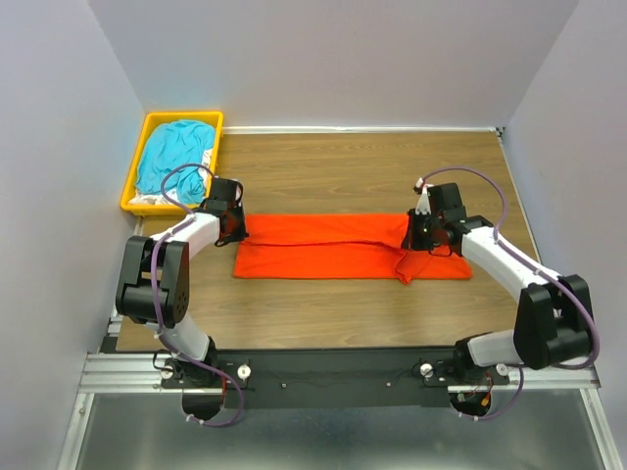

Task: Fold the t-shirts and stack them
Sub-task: Fold the tshirt

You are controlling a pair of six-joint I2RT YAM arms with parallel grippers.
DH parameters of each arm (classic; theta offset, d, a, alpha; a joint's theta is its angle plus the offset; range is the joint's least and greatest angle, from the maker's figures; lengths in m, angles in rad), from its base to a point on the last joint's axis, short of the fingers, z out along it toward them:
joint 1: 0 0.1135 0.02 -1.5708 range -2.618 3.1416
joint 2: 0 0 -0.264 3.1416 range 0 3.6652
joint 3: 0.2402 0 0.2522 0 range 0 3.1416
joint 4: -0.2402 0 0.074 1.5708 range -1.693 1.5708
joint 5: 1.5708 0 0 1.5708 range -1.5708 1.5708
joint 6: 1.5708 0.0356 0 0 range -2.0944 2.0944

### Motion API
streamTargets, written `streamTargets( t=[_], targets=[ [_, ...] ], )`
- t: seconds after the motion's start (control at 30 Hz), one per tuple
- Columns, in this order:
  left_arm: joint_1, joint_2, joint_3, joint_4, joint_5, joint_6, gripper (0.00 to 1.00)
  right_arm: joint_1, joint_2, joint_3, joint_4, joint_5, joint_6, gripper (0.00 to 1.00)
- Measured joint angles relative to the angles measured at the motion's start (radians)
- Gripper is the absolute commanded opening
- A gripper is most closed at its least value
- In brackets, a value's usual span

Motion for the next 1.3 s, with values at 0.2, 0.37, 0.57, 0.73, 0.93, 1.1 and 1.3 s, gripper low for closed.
streamTargets(
  t=[0.2, 0.37, 0.57, 0.73, 0.93, 1.1, 1.3],
  targets=[
    [0.001, -0.003, -0.008, 0.003, -0.008, 0.002, 0.36, 0.000, 0.083, 0.000, -0.028, -0.034, 0.003, 0.50],
    [0.001, -0.038, -0.011, -0.005, -0.030, 0.004, 0.43, -0.003, 0.085, 0.011, -0.055, -0.035, 0.012, 0.59],
    [0.001, -0.107, 0.000, -0.016, -0.066, 0.004, 0.43, -0.090, 0.079, 0.087, -0.062, 0.034, 0.038, 0.56],
    [-0.001, -0.167, 0.036, -0.020, -0.075, 0.004, 0.43, -0.241, 0.083, 0.124, -0.023, 0.073, 0.090, 0.54],
    [-0.013, -0.209, 0.055, -0.013, -0.062, 0.004, 0.43, -0.377, 0.100, 0.125, 0.038, 0.027, 0.151, 0.54],
    [-0.044, -0.190, 0.062, 0.008, -0.010, 0.008, 0.42, -0.396, 0.134, 0.116, 0.104, -0.006, 0.187, 0.50],
    [-0.083, -0.062, 0.092, 0.058, 0.062, 0.008, 0.42, -0.465, 0.219, 0.087, 0.212, -0.023, 0.257, 0.44]
  ],
)
